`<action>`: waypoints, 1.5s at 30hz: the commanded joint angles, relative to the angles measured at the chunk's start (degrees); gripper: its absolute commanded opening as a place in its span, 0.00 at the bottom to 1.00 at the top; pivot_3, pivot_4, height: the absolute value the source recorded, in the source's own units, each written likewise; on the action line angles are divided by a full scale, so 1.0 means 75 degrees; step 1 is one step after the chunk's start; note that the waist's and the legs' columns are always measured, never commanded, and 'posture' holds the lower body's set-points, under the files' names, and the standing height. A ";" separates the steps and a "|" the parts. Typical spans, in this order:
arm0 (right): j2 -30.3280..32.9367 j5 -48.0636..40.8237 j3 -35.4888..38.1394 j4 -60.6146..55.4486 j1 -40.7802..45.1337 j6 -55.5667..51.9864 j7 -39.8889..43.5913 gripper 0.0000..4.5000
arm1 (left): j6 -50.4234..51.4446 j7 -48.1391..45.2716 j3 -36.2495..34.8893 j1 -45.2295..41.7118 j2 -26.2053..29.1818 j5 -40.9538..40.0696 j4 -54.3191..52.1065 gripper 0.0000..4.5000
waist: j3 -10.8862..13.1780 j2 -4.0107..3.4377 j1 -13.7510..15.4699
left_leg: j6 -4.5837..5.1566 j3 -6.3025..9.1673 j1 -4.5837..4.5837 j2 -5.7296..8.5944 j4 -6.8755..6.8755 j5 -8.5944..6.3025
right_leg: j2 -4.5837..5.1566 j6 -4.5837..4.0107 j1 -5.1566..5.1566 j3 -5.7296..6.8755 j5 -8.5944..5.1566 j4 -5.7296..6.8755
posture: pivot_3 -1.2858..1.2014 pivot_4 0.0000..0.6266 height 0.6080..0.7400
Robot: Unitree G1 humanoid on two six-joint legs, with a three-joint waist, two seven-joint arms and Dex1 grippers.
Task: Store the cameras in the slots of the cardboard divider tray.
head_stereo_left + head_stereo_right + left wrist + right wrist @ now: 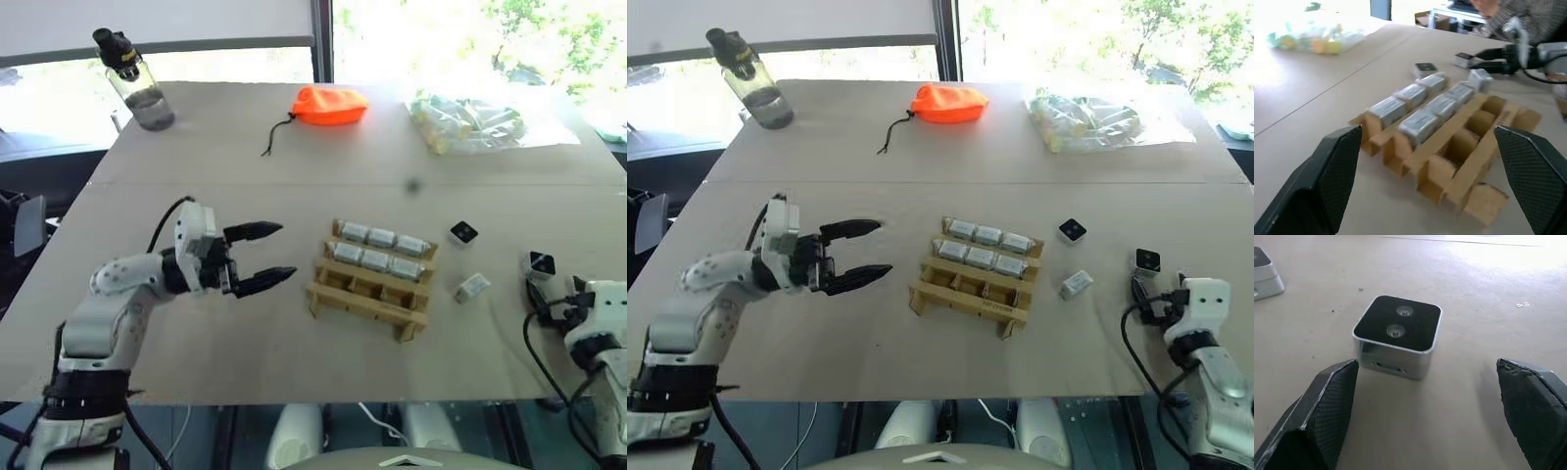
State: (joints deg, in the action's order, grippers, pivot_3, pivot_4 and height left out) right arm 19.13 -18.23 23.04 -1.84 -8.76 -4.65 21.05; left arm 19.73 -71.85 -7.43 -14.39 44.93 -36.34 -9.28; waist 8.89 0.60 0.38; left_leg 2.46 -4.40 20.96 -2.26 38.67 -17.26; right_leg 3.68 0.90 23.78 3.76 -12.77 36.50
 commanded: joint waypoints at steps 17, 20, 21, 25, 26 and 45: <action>-0.0750 0.0622 -0.0478 -0.0569 0.0843 -0.1043 -0.1988 1.00 | 0.0989 -0.1015 0.0337 -0.1176 0.0524 -0.0662 -0.0746 0.99 | 0.0014 0.0015 -0.0153 | -0.0007 -0.0011 -0.0011 0.0002 0.0007 0.0004 | -0.0009 0.0016 0.0002 -0.0037 -0.0009 0.0021 | 0.52 0.24 0.89; -0.0745 0.0633 -0.0507 -0.0530 0.0903 -0.0943 -0.1943 1.00 | 0.0951 -0.1037 0.0341 -0.1165 0.0504 -0.0631 -0.0718 0.99 | 0.0014 0.0016 -0.0158 | -0.0006 -0.0018 -0.0010 0.0002 0.0007 0.0005 | -0.0009 0.0013 0.0004 -0.0043 -0.0007 0.0021 | 0.52 0.24 0.89; -0.0756 0.0601 -0.0497 -0.0519 0.0921 -0.0961 -0.1936 1.00 | 0.0920 -0.1040 0.0346 -0.1155 0.0495 -0.0608 -0.0706 0.99 | 0.0014 0.0017 -0.0159 | -0.0006 -0.0024 -0.0011 0.0002 0.0007 0.0004 | -0.0009 0.0014 0.0004 -0.0049 -0.0007 0.0021 | 0.52 0.24 0.89; -0.0733 0.0632 -0.0510 -0.0427 0.0939 -0.0800 -0.1869 0.88 | 0.0670 -0.0930 0.0328 -0.1124 0.0450 -0.0380 -0.0624 1.00 | 0.0015 0.0018 -0.0159 | -0.0006 -0.0029 -0.0015 0.0002 0.0007 0.0004 | -0.0009 0.0015 0.0004 -0.0055 -0.0007 0.0022 | 0.52 0.24 0.89; -0.0725 0.0634 -0.0528 -0.0430 0.0928 -0.0792 -0.1839 0.81 | 0.0605 -0.0883 0.0326 -0.1120 0.0436 -0.0308 -0.0596 1.00 | 0.0015 0.0019 -0.0158 | -0.0006 -0.0031 -0.0017 0.0002 0.0007 0.0004 | -0.0009 0.0015 0.0004 -0.0056 -0.0007 0.0022 | 0.52 0.24 0.89; 0.2155 -0.0003 -0.1294 -0.2348 0.0476 -0.0198 0.2376 0.43 | 0.1006 0.0277 0.0661 -0.1433 -0.0002 0.0132 -0.0280 1.00 | 0.0036 0.0028 -0.0130 | 0.0004 -0.0031 -0.0009 0.0008 0.0007 -0.0001 | -0.0010 0.0025 0.0014 -0.0059 -0.0012 0.0022 | 0.52 0.24 0.89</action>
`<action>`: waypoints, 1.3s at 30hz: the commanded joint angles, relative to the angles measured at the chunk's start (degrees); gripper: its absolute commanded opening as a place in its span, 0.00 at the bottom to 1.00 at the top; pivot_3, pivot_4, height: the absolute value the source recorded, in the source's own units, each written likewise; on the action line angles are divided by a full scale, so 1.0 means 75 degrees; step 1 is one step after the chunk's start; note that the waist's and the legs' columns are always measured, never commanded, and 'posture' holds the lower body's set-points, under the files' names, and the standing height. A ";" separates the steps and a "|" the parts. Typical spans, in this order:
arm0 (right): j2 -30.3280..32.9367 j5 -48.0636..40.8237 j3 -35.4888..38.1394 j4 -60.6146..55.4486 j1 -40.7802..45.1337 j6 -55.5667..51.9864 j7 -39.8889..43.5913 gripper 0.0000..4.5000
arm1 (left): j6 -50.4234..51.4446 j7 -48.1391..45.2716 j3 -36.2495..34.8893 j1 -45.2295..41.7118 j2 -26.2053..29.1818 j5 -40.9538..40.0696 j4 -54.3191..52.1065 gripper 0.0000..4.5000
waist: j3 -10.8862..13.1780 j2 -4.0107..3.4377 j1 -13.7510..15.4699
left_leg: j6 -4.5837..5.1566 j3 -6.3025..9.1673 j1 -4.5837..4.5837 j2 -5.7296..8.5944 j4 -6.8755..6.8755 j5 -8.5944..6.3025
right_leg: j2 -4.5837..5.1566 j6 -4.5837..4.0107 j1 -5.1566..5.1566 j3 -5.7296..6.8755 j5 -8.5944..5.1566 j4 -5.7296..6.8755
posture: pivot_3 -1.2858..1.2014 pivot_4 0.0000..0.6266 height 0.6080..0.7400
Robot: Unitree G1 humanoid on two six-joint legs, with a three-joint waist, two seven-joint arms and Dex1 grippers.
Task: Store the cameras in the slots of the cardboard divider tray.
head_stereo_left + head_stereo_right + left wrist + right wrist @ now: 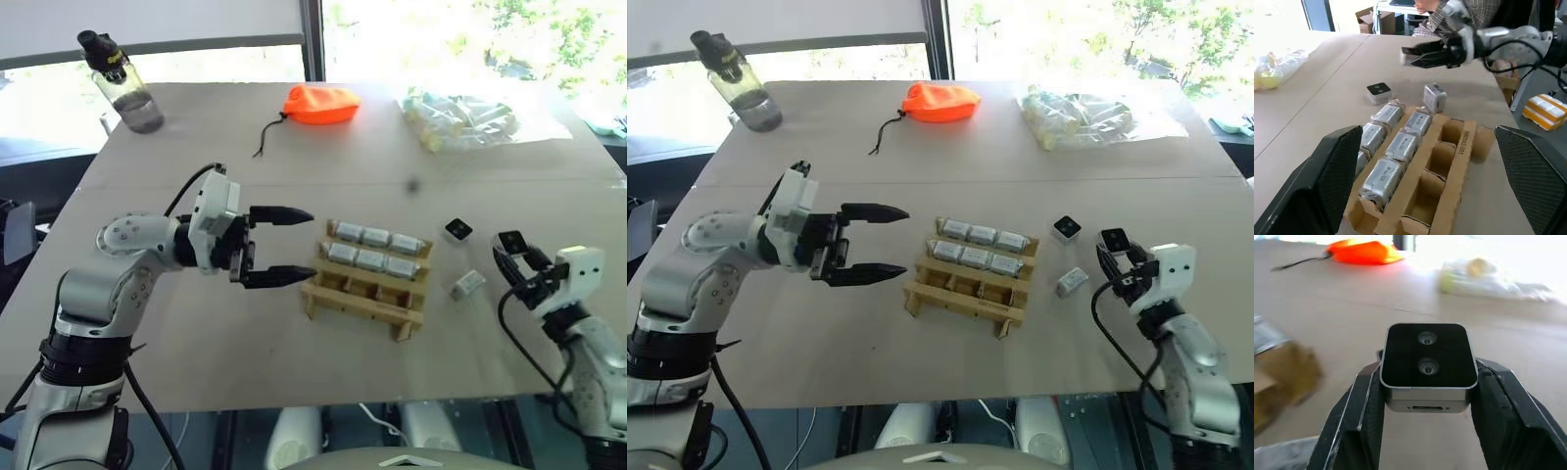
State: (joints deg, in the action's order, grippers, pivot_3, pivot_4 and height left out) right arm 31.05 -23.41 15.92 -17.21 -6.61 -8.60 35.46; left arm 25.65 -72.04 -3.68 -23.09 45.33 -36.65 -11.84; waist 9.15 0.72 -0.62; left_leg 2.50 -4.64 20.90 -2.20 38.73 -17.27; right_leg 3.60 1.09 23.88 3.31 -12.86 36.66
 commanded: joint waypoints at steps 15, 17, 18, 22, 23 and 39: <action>0.1193 0.4317 -0.3899 0.1817 0.4846 0.5986 0.1752 0.43 | 0.0485 -0.0086 0.1676 -0.2311 -0.1169 0.1020 0.1737 1.00 | 0.0032 0.0042 0.0069 | -0.0011 0.0039 0.0163 -0.0005 0.0070 0.0005 | -0.0011 -0.0018 0.0124 0.0062 0.0013 0.0021 | 0.52 0.24 0.89; 0.1147 0.4514 -0.4135 0.1975 0.5005 0.6330 0.1763 0.43 | 0.0485 -0.0256 0.1768 -0.2556 -0.1250 0.1111 0.2023 1.00 | 0.0032 0.0042 0.0100 | -0.0011 0.0048 0.0189 0.0006 0.0087 0.0006 | 0.0005 -0.0015 0.0132 0.0091 0.0015 0.0016 | 0.52 0.24 0.89; 0.1108 0.4655 -0.4226 0.2060 0.5082 0.6508 0.1700 0.43 | 0.0461 -0.0323 0.1793 -0.2654 -0.1294 0.1140 0.2130 1.00 | 0.0032 0.0042 0.0109 | -0.0011 0.0054 0.0199 0.0009 0.0094 0.0006 | 0.0011 -0.0013 0.0132 0.0102 0.0016 0.0013 | 0.52 0.24 0.89; 0.0908 0.5150 -0.4342 0.2266 0.5361 0.6859 0.1326 0.43 | 0.0354 -0.0690 0.1880 -0.2934 -0.1364 0.1266 0.2447 1.00 | 0.0032 0.0042 0.0163 | -0.0011 0.0053 0.0204 0.0010 0.0112 0.0006 | 0.0013 -0.0007 0.0127 0.0118 0.0018 0.0018 | 0.52 0.24 0.89; 0.0879 0.5268 -0.4348 0.2295 0.5441 0.6964 0.1248 0.43 | 0.0448 -0.0787 0.1904 -0.2976 -0.1353 0.1260 0.2471 1.00 | 0.0032 0.0042 0.0168 | -0.0012 0.0051 0.0204 0.0009 0.0115 0.0007 | 0.0011 -0.0007 0.0127 0.0122 0.0018 0.0021 | 0.52 0.24 0.89; 0.0775 0.5798 -0.4528 0.2720 0.5838 0.7451 0.0808 0.43 | 0.1512 -0.0947 0.1942 -0.3284 -0.1580 0.1137 0.2354 0.66 | 0.0032 0.0041 0.0173 | -0.0027 0.0065 0.0204 0.0006 0.0129 0.0017 | 0.0010 -0.0009 0.0122 0.0133 0.0019 0.0039 | 0.52 0.24 0.89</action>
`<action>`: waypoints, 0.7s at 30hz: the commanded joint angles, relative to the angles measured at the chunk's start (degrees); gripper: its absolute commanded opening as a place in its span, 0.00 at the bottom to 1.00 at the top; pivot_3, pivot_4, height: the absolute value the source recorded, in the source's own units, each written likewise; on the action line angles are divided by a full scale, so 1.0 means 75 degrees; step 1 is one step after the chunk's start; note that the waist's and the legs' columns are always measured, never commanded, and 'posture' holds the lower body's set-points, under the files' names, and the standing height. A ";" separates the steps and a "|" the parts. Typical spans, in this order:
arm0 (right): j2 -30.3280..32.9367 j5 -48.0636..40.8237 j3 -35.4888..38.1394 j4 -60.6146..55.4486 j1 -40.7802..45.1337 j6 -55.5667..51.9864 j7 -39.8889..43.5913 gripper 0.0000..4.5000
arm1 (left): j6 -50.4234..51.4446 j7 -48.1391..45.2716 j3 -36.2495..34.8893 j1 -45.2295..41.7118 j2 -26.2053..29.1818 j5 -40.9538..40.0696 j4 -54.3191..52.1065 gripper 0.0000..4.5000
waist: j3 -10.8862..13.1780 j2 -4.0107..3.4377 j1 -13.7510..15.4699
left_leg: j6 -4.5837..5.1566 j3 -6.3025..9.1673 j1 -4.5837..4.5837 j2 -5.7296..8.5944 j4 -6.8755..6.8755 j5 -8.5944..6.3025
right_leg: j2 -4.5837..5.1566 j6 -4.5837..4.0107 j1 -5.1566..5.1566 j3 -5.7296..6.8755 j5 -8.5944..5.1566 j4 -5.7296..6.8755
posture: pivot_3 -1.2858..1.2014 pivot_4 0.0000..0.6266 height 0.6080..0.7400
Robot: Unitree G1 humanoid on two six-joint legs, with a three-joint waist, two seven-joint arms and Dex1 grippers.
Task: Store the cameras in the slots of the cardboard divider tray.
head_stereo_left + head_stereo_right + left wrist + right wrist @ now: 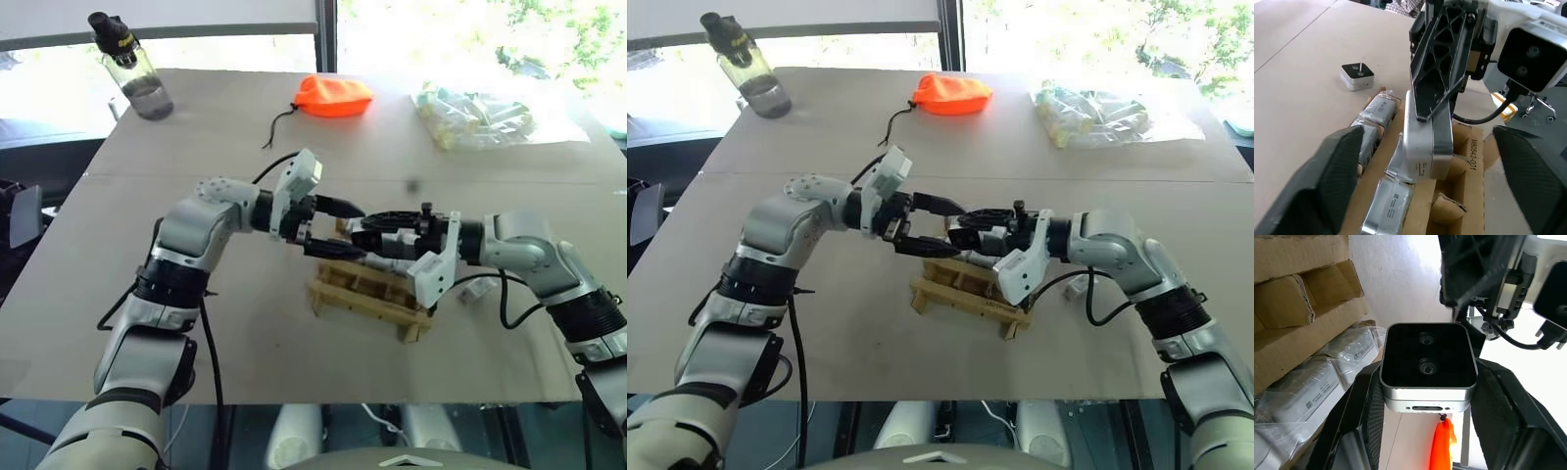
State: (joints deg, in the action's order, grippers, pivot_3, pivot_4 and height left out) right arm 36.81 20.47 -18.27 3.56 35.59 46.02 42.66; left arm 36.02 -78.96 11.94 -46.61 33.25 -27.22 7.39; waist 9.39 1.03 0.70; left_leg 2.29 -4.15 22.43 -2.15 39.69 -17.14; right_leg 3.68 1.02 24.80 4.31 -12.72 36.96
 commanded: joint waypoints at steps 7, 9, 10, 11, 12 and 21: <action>-0.0025 0.0007 -0.0004 0.0038 0.0283 0.0266 -0.0267 0.43 | 0.0466 -0.0311 0.0046 -0.0121 0.0251 -0.0083 -0.0370 0.16 | 0.0000 0.0000 -0.0012 | 0.0000 0.0004 0.0000 -0.0001 0.0010 0.0000 | -0.0001 0.0000 0.0000 -0.0002 0.0000 0.0010 | 0.52 0.24 0.89; -0.0020 0.0043 -0.0022 0.0083 0.0304 0.0295 -0.0320 0.43 | 0.0532 -0.0414 0.0158 -0.0090 0.0345 -0.0029 -0.0435 0.16 | 0.0000 0.0000 -0.0010 | 0.0000 0.0006 0.0000 -0.0001 0.0014 0.0000 | 0.0000 0.0000 0.0000 -0.0003 0.0000 0.0012 | 0.52 0.24 0.89; -0.0022 0.0073 -0.0025 0.0096 0.0311 0.0309 -0.0350 0.43 | 0.0534 -0.0432 0.0194 -0.0085 0.0366 0.0005 -0.0439 0.16 | 0.0000 0.0000 -0.0010 | 0.0000 0.0007 0.0000 -0.0002 0.0016 0.0000 | 0.0000 -0.0001 0.0000 -0.0003 0.0000 0.0013 | 0.52 0.24 0.89; -0.0022 0.0092 -0.0031 0.0101 0.0316 0.0321 -0.0370 0.43 | 0.0528 -0.0435 0.0214 -0.0083 0.0375 0.0025 -0.0437 0.16 | 0.0000 0.0000 -0.0009 | 0.0000 0.0008 0.0000 -0.0001 0.0018 0.0000 | 0.0000 0.0000 -0.0001 -0.0003 0.0000 0.0013 | 0.52 0.24 0.89; -0.0014 0.0122 -0.0033 0.0096 0.0316 0.0297 -0.0378 0.43 | 0.0532 -0.0426 0.0235 -0.0100 0.0369 0.0045 -0.0408 0.16 | 0.0000 0.0000 -0.0002 | 0.0000 0.0008 0.0000 -0.0001 0.0020 0.0000 | 0.0000 0.0000 -0.0001 -0.0004 0.0000 0.0015 | 0.52 0.24 0.89; 0.0038 0.0136 0.0118 0.0042 0.0236 0.0160 -0.0640 0.98 | 0.0301 -0.0364 0.0135 -0.0215 0.0152 0.0071 -0.0138 0.16 | 0.0000 0.0000 -0.0002 | 0.0001 0.0009 0.0004 -0.0002 0.0053 -0.0001 | -0.0001 -0.0001 -0.0004 -0.0004 0.0000 0.0043 | 0.52 0.24 0.89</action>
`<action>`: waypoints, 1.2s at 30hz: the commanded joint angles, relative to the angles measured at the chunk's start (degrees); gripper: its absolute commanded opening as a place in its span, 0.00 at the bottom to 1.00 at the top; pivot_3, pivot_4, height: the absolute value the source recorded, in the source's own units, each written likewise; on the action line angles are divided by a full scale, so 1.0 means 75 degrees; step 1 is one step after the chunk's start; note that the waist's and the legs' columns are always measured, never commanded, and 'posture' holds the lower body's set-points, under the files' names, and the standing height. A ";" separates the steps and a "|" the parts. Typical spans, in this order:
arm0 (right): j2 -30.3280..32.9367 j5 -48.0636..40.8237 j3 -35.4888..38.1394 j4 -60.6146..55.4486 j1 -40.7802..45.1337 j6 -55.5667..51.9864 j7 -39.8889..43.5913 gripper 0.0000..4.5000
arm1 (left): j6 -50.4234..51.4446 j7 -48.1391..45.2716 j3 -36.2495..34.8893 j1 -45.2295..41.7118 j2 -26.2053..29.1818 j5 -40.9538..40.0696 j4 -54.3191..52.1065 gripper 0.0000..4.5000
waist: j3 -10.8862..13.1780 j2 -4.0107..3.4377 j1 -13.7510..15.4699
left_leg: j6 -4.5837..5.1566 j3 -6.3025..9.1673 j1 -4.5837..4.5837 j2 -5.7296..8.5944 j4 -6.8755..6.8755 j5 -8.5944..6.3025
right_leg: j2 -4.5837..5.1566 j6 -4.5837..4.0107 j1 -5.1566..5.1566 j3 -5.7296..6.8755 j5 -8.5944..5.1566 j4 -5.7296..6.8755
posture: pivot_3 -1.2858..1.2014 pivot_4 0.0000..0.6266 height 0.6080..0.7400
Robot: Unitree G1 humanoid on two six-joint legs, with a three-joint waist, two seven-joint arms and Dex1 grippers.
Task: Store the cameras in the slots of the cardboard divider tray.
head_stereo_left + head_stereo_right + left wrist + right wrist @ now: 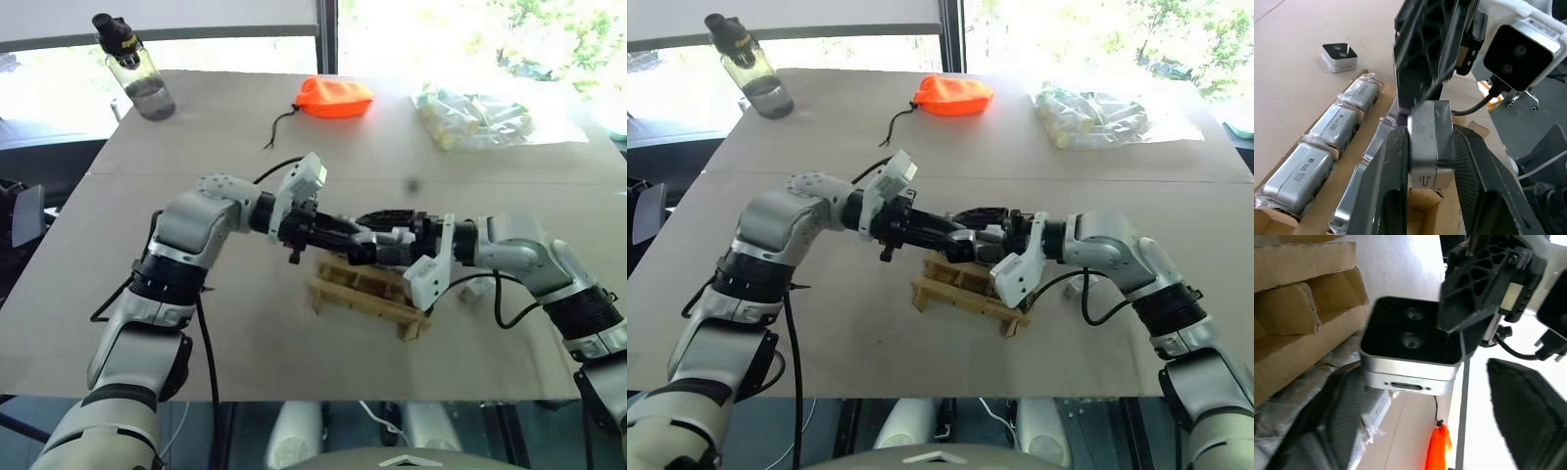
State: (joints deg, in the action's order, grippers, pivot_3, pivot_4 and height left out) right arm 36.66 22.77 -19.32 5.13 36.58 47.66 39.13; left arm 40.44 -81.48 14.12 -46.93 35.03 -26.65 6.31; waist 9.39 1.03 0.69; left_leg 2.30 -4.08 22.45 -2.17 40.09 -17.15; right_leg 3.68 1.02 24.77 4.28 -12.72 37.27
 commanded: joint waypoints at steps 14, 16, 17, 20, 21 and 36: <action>0.1045 -0.4848 0.1525 -0.3160 -0.2783 -0.4585 0.0990 0.98 | -0.1339 -0.0276 -0.0719 -0.0280 0.0269 -0.0087 -0.0118 0.16 | -0.0001 0.0002 0.0024 | 0.0003 0.0014 0.0013 0.0001 0.0008 -0.0002 | 0.0009 -0.0001 -0.0008 0.0024 0.0001 -0.0004 | 0.52 0.24 0.89; 0.1025 -0.6048 0.2089 -0.3706 -0.3552 -0.5525 0.0855 0.98 | -0.1257 -0.0274 -0.0715 -0.0236 0.0342 -0.0097 -0.0242 0.16 | -0.0001 0.0002 0.0014 | 0.0004 0.0026 0.0006 0.0002 0.0009 -0.0002 | 0.0010 -0.0001 -0.0011 0.0021 0.0001 0.0004 | 0.52 0.24 0.89; 0.0967 -0.6558 0.2370 -0.3906 -0.3879 -0.5872 0.0760 0.98 | -0.1194 -0.0247 -0.0715 -0.0208 0.0366 -0.0098 -0.0305 0.16 | -0.0001 0.0002 0.0019 | 0.0004 0.0033 0.0002 0.0002 0.0013 -0.0002 | 0.0010 -0.0001 -0.0012 0.0018 0.0001 0.0013 | 0.52 0.24 0.89; 0.0929 -0.8348 0.3278 -0.4100 -0.5294 -0.6274 0.1524 0.98 | -0.1110 -0.0145 -0.0756 0.0028 0.0378 -0.0145 -0.0592 0.16 | -0.0002 0.0003 0.0048 | 0.0005 0.0046 -0.0003 0.0002 0.0013 -0.0003 | 0.0007 -0.0002 -0.0020 0.0019 0.0001 0.0015 | 0.52 0.24 0.89; 0.0857 -0.8893 0.3631 -0.4111 -0.5794 -0.6479 0.1666 0.98 | -0.1095 -0.0138 -0.0766 0.0126 0.0400 -0.0169 -0.0697 0.16 | -0.0002 0.0003 0.0045 | 0.0009 0.0052 -0.0006 0.0002 0.0013 -0.0005 | 0.0007 -0.0002 -0.0030 0.0019 0.0001 0.0010 | 0.52 0.24 0.89; 0.0288 -0.8482 0.5750 -0.0922 -0.8914 -0.4190 0.6352 0.98 | -0.2160 -0.0179 -0.0271 0.0891 0.0506 0.0543 -0.0906 0.16 | -0.0005 0.0000 0.0002 | 0.0084 -0.0003 -0.0124 -0.0009 0.0013 -0.0049 | -0.0012 0.0019 -0.0127 -0.0051 -0.0021 -0.0027 | 0.52 0.24 0.89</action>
State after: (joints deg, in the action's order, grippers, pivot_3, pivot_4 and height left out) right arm 38.50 -41.45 21.79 -3.55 -30.76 12.76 83.06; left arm 25.85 -82.56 12.09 -40.11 38.65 -22.66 1.60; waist 9.35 1.03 0.71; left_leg 2.93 -4.09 21.52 -2.23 40.19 -17.51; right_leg 3.58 1.11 23.81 3.87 -12.90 37.07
